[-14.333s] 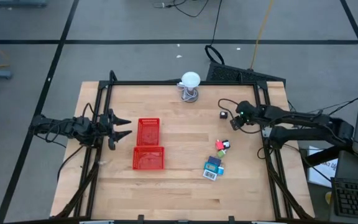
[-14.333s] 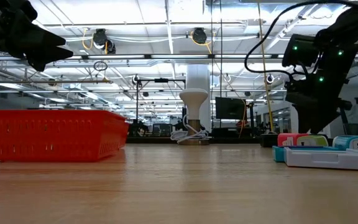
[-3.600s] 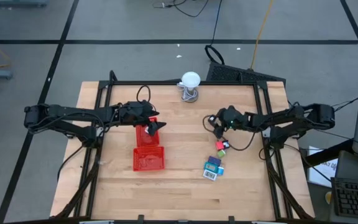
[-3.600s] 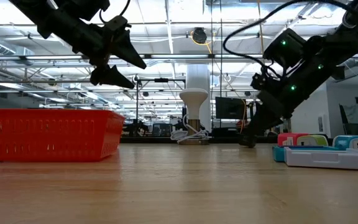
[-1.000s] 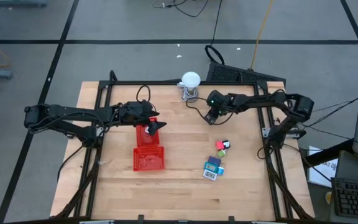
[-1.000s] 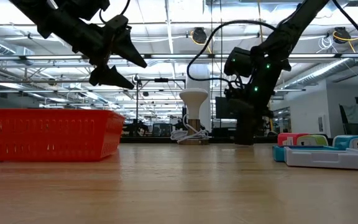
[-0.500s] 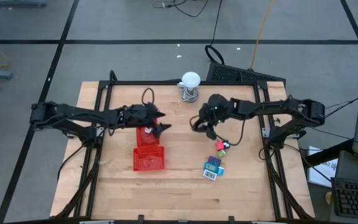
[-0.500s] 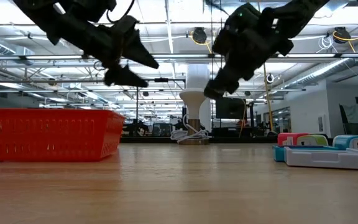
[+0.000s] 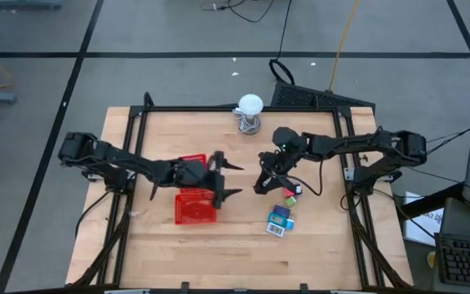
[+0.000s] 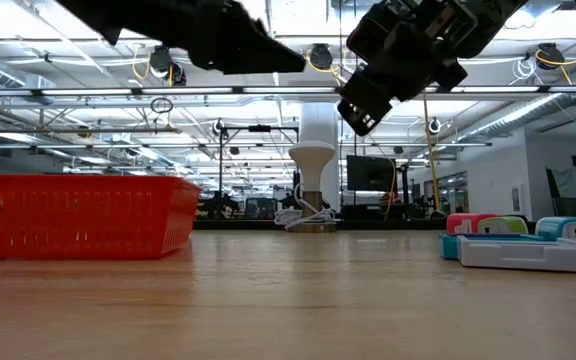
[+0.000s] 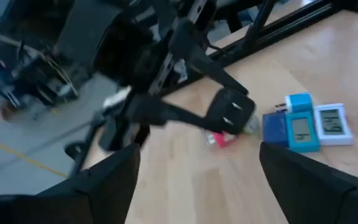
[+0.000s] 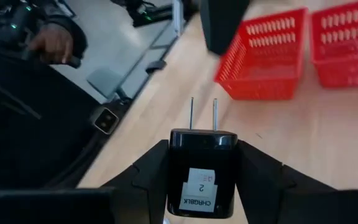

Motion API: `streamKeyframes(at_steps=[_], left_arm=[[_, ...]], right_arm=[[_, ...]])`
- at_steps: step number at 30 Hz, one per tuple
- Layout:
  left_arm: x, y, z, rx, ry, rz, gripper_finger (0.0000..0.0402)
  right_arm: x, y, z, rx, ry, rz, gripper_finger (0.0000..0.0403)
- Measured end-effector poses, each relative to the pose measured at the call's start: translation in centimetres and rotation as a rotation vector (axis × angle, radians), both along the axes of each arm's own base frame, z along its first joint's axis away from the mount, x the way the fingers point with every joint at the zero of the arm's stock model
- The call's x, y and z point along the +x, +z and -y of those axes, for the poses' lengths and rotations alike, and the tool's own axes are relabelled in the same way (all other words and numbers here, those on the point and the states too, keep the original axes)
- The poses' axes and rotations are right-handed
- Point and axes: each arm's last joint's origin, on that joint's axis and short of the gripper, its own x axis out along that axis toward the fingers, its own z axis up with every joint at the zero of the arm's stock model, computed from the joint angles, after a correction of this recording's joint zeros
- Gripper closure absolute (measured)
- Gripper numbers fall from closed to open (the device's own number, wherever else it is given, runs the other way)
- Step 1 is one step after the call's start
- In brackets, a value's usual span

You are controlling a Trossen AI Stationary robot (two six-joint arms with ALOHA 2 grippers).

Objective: Pick & Place Office items
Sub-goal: Put the top black charger adapter into the top red basket

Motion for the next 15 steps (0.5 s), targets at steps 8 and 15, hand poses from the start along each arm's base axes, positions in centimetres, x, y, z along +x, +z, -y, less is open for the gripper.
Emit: streamKeyframes(at_steps=[8, 15], left_arm=[[3.6, 0.4, 0.5, 0.136, -0.025, -0.083, 0.0114], [4.8, 0.5, -0.4, 0.170, -0.102, -0.120, 0.0134]], right_arm=[[0.3, 0.5, 0.1, 0.020, -0.018, 0.036, 0.0265], [0.2, 0.4, 0.1, 0.037, 0.013, 0.031, 0.0265]])
